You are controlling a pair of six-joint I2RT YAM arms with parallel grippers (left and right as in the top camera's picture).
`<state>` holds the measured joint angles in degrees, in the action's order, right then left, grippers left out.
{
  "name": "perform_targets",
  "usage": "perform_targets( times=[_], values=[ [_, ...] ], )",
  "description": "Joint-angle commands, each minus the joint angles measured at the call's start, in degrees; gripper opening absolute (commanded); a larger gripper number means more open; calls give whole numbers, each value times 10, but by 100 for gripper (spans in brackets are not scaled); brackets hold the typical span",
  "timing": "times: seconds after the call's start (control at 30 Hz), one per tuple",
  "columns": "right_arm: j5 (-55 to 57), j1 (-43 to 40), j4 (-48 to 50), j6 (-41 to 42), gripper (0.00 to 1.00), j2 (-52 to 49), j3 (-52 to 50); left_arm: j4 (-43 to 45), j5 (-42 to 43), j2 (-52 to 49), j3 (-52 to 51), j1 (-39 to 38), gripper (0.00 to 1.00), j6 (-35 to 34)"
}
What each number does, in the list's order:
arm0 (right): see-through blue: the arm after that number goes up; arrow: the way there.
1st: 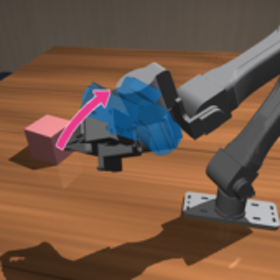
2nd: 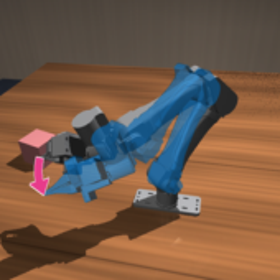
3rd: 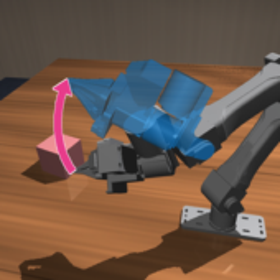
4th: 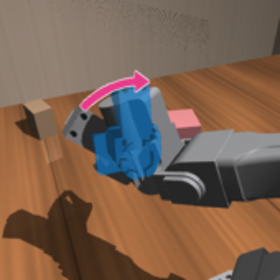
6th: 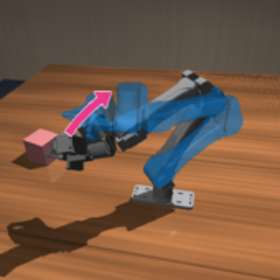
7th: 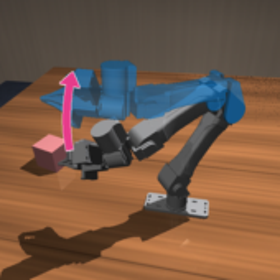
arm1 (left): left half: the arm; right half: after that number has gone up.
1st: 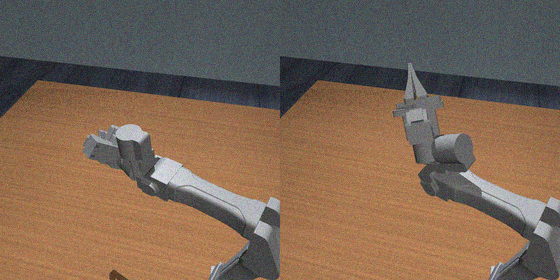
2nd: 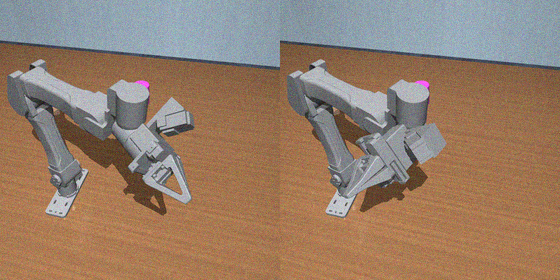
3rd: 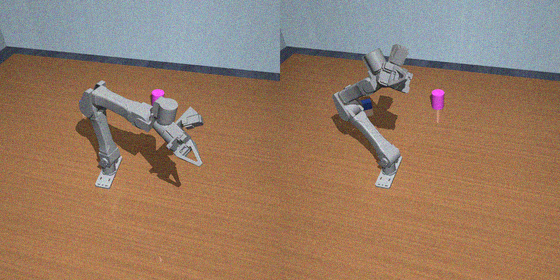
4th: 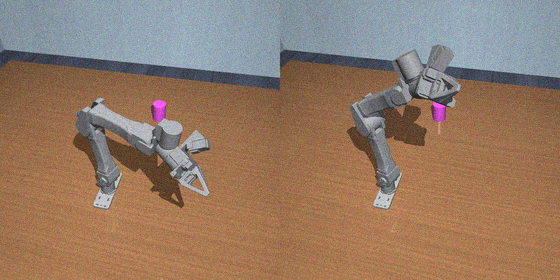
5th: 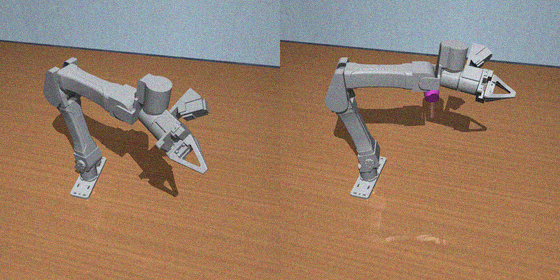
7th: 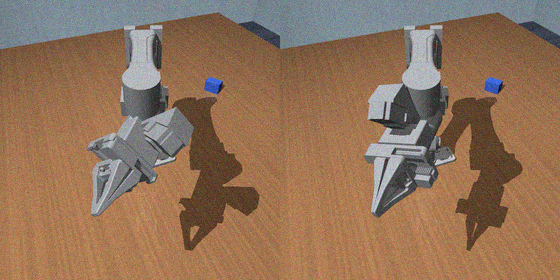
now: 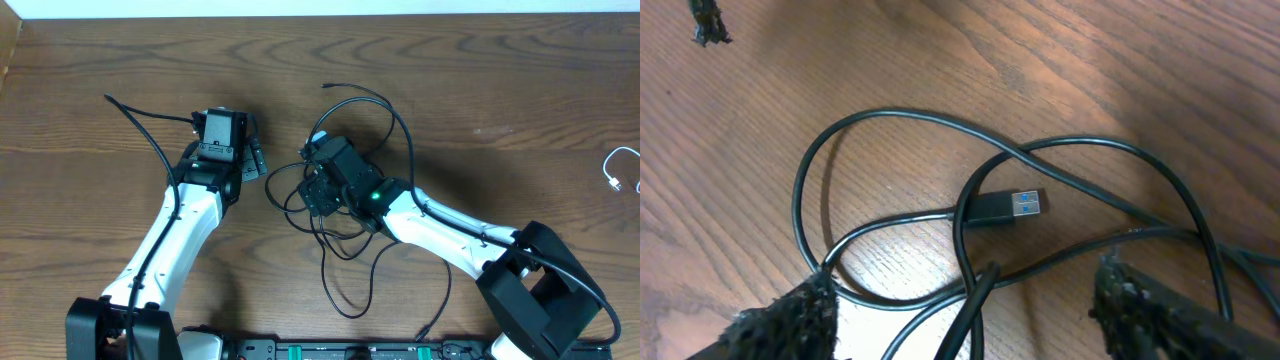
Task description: Untangle cables
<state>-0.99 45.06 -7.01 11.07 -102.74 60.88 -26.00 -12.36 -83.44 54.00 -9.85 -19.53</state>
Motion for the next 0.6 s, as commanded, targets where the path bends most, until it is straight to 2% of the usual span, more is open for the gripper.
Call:
perform_targets(
  times=[0.0, 0.1, 0.37, 0.57],
  values=[
    [7, -8, 0, 0, 74, 18, -1, -3, -7, 9, 6, 2, 91, -5],
    [6, -8, -5, 0, 73, 30, -1, -3, -7, 9, 6, 2, 91, -5],
    [6, -8, -72, 3, 81, 89, -1, -3, -7, 9, 6, 2, 91, -5],
    [4, -8, -150, 56, 85, 143, -1, -3, -7, 9, 6, 2, 91, -5]
  ],
)
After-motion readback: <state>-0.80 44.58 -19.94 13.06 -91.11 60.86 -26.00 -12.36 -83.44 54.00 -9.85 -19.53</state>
